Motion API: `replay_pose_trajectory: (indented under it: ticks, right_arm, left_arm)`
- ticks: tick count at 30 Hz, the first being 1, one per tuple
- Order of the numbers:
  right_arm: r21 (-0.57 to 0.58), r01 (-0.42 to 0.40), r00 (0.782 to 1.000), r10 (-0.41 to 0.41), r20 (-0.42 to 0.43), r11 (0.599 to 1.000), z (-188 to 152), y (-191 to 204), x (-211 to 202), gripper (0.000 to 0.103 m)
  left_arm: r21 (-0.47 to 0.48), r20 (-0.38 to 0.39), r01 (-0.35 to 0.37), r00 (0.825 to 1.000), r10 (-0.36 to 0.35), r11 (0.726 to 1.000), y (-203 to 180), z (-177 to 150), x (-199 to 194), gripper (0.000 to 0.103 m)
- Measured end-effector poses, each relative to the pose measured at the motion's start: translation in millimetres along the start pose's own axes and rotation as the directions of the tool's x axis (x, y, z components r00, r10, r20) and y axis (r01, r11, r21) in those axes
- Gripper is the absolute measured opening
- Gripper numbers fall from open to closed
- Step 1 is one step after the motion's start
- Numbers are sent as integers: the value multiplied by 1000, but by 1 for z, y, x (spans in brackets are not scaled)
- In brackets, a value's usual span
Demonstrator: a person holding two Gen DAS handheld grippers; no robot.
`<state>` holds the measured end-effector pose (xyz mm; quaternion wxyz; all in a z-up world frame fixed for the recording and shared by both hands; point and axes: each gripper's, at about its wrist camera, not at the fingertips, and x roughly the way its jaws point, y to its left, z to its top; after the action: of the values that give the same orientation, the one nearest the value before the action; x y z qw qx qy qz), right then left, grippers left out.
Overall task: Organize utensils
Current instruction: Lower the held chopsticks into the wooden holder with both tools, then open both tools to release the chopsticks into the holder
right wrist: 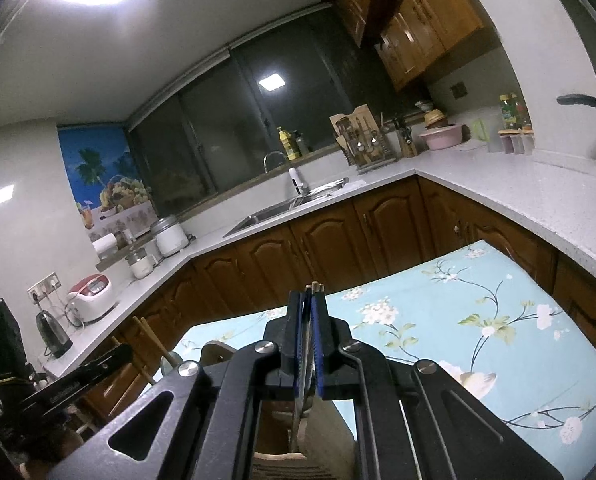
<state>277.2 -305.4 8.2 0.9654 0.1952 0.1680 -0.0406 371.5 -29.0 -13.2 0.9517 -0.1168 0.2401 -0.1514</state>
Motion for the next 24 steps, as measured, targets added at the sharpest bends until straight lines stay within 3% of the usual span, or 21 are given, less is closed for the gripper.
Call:
replay_pose_trajectory:
  ticks: [2,11,14,18,21,24]
  right_arm:
    - [7,0,1000,0,-14,1000,-1,-1,2,9]
    - [16,-9,1000,10,-28,1000,-5,-2,5,10]
    - [18,-13,999,14,-34,1000,-7,-2,5,12]
    - [26,-25,999,26,-30,999,-8,0,2,40]
    - [24,-34,999,35,-31,999,-7,2,-3,45]
    - [30,-46,998,47,-32,999,-8,3,-8,52]
  left_arm:
    - [6,-4,-1,1000,2,1000,-2,-1,1,20]
    - [-4,-13,-1,1000,1,1000,-2,2,-2,24]
    - [-3,-17,1,1000,-1,1000,-3,1,-2,31]
    - [0,-22,3,1000,-3,1000,-4,1,-6,41]
    - [-6,-32,9,999,-9,1000,-7,0,-10,50]
    - [-8,-37,6,999,-7,1000,-10,-3,-22,75]
